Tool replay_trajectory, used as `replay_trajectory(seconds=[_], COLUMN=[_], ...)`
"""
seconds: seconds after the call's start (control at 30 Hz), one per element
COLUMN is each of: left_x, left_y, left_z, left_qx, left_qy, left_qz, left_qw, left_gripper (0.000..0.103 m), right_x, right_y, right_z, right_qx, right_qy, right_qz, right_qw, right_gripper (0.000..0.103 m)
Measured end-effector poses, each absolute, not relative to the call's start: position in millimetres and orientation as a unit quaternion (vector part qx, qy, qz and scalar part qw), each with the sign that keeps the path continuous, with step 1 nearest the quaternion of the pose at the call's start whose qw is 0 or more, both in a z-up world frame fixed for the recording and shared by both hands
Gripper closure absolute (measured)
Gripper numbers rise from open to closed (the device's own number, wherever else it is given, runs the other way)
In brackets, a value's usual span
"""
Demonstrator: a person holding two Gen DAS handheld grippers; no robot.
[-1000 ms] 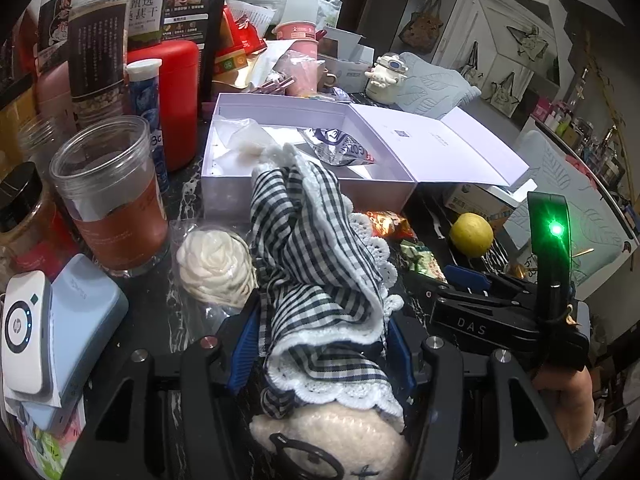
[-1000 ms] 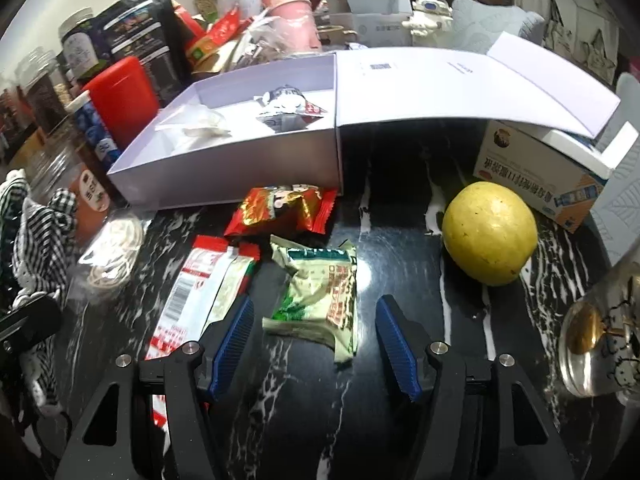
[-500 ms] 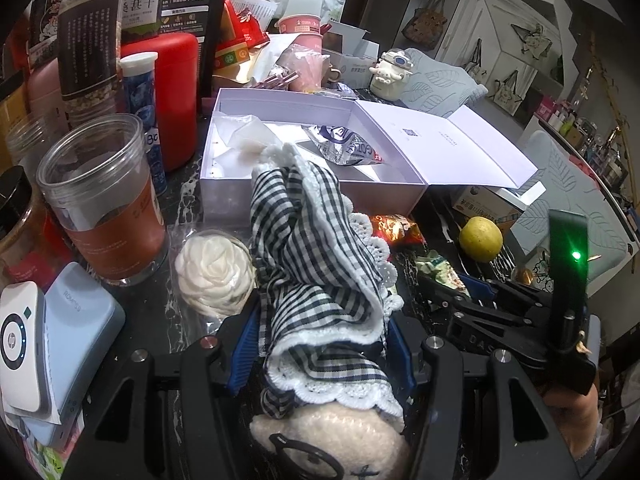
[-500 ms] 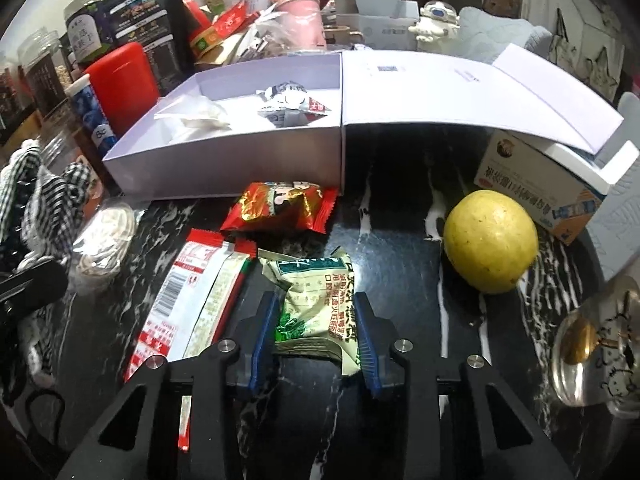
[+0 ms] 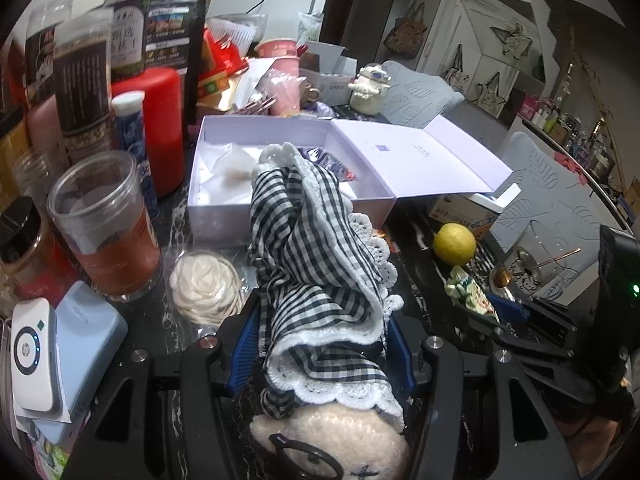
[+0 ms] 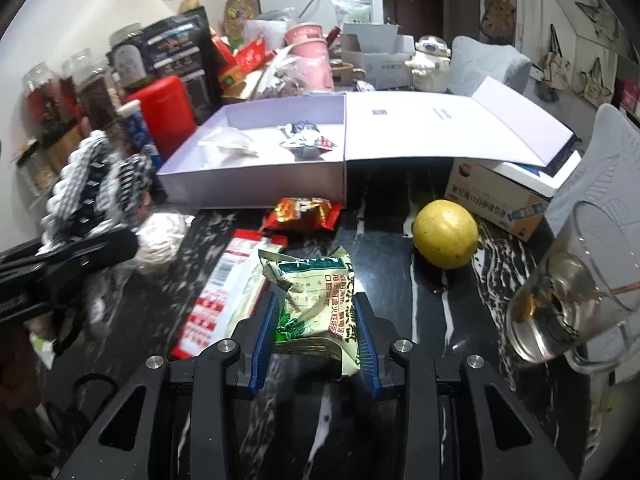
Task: Organize soft objects
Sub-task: 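Carry the plush doll and green packet toward the white box with both tools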
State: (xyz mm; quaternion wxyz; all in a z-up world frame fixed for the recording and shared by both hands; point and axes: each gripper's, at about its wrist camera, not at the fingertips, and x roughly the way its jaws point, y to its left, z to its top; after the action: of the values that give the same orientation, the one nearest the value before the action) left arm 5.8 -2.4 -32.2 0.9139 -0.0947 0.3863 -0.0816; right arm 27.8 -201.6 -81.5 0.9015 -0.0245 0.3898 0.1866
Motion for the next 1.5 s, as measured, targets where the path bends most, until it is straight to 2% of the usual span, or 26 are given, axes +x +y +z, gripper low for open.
replay_trajectory(seconds=[0.73, 1.03, 1.5], left_x=[32.8, 66.6, 143.0], left_y=[-13.4, -5.7, 23.3], left_z=[49.2, 63.2, 66.8], left_qx=[-0.067, -0.064, -0.067], left_qy=[0.272, 0.245, 0.232], left_qz=[-0.091, -0.080, -0.058], left_qw=[0.956, 0.964, 0.969], left_gripper=[0.048, 0.048, 0.048], right_x=[30.8, 63.0, 145.5], right_y=[-208.4, -193.8, -164.9], right_z=[3.9, 27.0, 32.7], right_qx=[-0.034, -0.044, -0.032], right_qy=[0.286, 0.260, 0.257], right_qz=[0.234, 0.255, 0.261], right_qw=[0.928, 0.930, 0.930], right_gripper=[0.066, 0.066, 0.066])
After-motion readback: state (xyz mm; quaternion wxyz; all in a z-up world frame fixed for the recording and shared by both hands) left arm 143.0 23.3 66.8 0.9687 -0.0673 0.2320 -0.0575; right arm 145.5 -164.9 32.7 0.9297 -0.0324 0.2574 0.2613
